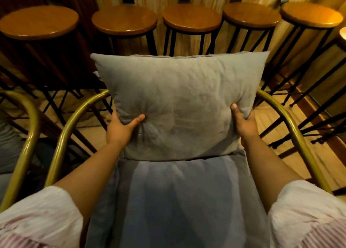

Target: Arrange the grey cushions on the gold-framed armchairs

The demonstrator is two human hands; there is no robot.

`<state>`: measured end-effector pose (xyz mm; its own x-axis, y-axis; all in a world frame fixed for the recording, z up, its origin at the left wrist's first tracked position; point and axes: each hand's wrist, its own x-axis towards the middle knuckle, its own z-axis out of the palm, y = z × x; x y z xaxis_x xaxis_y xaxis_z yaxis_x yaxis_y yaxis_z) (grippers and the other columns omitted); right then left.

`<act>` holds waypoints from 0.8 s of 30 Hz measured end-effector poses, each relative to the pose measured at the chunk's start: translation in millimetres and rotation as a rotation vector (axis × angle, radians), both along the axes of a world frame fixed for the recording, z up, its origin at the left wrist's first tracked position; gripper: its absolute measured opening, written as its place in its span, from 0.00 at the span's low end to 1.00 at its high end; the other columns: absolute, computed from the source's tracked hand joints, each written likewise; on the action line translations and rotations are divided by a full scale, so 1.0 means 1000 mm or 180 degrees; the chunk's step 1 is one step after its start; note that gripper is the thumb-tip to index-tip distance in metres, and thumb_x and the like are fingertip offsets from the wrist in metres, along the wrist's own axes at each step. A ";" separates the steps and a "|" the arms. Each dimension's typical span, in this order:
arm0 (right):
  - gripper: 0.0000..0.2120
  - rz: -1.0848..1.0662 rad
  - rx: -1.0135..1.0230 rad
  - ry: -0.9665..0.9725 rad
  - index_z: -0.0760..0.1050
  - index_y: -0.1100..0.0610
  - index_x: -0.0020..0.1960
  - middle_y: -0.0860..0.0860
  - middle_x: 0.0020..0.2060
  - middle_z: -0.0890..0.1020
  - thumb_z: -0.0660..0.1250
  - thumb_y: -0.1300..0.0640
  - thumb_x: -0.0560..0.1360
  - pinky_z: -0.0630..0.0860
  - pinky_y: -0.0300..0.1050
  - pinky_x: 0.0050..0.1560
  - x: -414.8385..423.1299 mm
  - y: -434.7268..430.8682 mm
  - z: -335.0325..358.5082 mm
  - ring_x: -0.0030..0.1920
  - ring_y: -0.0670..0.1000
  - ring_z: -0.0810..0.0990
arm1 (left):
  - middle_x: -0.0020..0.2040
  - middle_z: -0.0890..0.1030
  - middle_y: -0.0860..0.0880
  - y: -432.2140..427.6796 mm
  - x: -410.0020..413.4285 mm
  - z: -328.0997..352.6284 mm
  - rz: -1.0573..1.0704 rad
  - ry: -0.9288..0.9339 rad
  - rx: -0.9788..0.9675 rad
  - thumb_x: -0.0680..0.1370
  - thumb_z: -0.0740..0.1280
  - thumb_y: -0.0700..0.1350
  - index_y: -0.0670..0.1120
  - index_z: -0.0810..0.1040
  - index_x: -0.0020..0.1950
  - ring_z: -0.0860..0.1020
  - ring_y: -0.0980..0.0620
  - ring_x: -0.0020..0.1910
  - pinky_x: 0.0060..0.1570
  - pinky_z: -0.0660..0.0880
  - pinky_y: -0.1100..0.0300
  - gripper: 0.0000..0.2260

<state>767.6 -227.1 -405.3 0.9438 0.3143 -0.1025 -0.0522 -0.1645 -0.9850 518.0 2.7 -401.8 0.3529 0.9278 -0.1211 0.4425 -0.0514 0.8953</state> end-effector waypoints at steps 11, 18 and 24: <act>0.31 0.0017 -0.0813 0.0072 0.60 0.53 0.74 0.57 0.70 0.70 0.65 0.44 0.75 0.70 0.58 0.66 -0.026 -0.010 0.010 0.68 0.62 0.69 | 0.73 0.69 0.42 -0.003 -0.001 0.005 -0.0394 0.0350 -0.0554 0.70 0.73 0.53 0.42 0.64 0.74 0.68 0.40 0.71 0.70 0.66 0.47 0.36; 0.21 0.0885 -0.1628 -0.0566 0.70 0.65 0.67 0.64 0.66 0.74 0.58 0.52 0.80 0.67 0.49 0.63 -0.083 -0.039 0.068 0.66 0.63 0.71 | 0.72 0.69 0.40 -0.052 -0.037 0.070 -0.1045 0.0610 -0.0568 0.79 0.63 0.48 0.43 0.60 0.76 0.69 0.41 0.70 0.67 0.69 0.47 0.28; 0.24 0.1776 -0.2150 -0.1576 0.63 0.57 0.73 0.59 0.73 0.66 0.54 0.48 0.81 0.59 0.55 0.72 -0.173 -0.054 0.152 0.76 0.60 0.56 | 0.73 0.69 0.41 -0.129 -0.109 0.177 -0.1451 0.1438 0.0479 0.82 0.55 0.49 0.45 0.60 0.76 0.69 0.42 0.70 0.66 0.67 0.52 0.22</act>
<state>594.5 -280.9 -253.5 0.6641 0.7453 -0.0585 0.5928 -0.5727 -0.5662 408.7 -125.8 -225.2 0.6593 0.7158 -0.2301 0.6773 -0.4326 0.5951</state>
